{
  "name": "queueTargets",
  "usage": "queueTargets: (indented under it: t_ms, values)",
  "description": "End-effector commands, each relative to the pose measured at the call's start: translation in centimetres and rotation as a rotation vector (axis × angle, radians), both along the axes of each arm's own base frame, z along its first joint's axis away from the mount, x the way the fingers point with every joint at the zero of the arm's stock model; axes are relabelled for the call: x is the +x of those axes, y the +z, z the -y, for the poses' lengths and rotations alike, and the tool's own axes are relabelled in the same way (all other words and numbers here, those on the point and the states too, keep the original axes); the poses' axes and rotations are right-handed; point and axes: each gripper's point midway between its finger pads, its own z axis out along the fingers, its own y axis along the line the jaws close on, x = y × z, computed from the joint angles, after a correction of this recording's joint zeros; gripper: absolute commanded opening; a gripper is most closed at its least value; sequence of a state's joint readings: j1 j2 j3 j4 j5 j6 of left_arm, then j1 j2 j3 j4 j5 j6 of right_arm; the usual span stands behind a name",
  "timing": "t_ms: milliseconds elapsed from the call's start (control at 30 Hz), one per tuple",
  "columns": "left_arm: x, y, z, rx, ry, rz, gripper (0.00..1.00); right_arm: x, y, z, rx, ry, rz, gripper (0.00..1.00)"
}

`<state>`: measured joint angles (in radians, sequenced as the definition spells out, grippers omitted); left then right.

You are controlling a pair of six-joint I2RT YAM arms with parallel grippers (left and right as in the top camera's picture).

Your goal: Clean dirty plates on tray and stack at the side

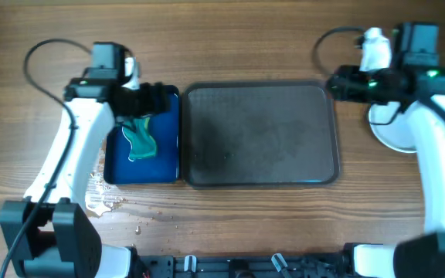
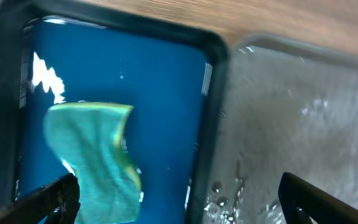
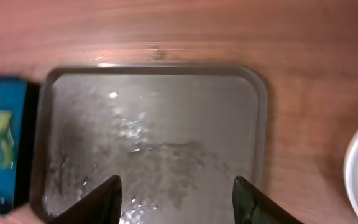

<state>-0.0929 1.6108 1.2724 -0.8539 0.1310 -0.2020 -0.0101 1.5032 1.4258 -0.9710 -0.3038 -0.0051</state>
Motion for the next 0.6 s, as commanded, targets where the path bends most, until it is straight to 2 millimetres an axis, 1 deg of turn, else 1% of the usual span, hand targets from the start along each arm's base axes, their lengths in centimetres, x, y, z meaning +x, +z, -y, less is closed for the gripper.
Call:
queueTargets:
  t_ms: [0, 133, 200, 233, 267, 333, 433, 500, 567]
  values:
    - [0.4, 4.6, 2.3, 0.151, -0.150, 0.144, 1.00, -1.9, 4.8, -2.2, -0.157, 0.089, 0.171, 0.59]
    - [-0.8, 8.5, 4.4, 0.228, -0.227, 0.231, 1.00, -4.3, 7.9, -4.2, -0.194, 0.153, 0.274, 0.62]
    - [-2.1, 11.7, 5.4, 0.230, -0.256, 0.302, 1.00, -6.3, 9.7, -4.8, -0.209, 0.175, 0.331, 0.62]
    - [-3.0, 13.2, 5.7, 0.219, -0.263, 0.333, 1.00, -7.2, 10.5, -4.9, -0.212, 0.182, 0.354, 0.63]
    - [-3.6, 14.2, 5.7, 0.210, -0.262, 0.354, 1.00, -7.9, 11.0, -5.0, -0.213, 0.187, 0.371, 0.63]
    - [-5.3, 16.7, 5.1, 0.182, -0.231, 0.407, 1.00, -9.9, 12.6, -4.6, -0.218, 0.187, 0.422, 0.64]
    - [-8.0, 19.7, 4.0, 0.158, -0.218, 0.486, 1.00, -12.2, 14.2, -4.0, -0.203, 0.184, 0.479, 0.66]
    - [-10.5, 22.0, 2.9, 0.124, -0.187, 0.556, 1.00, -13.8, 15.1, -3.4, -0.195, 0.178, 0.512, 0.66]
    - [-12.8, 23.7, 1.9, 0.097, -0.167, 0.615, 1.00, -15.2, 15.6, -2.9, -0.189, 0.173, 0.532, 0.66]
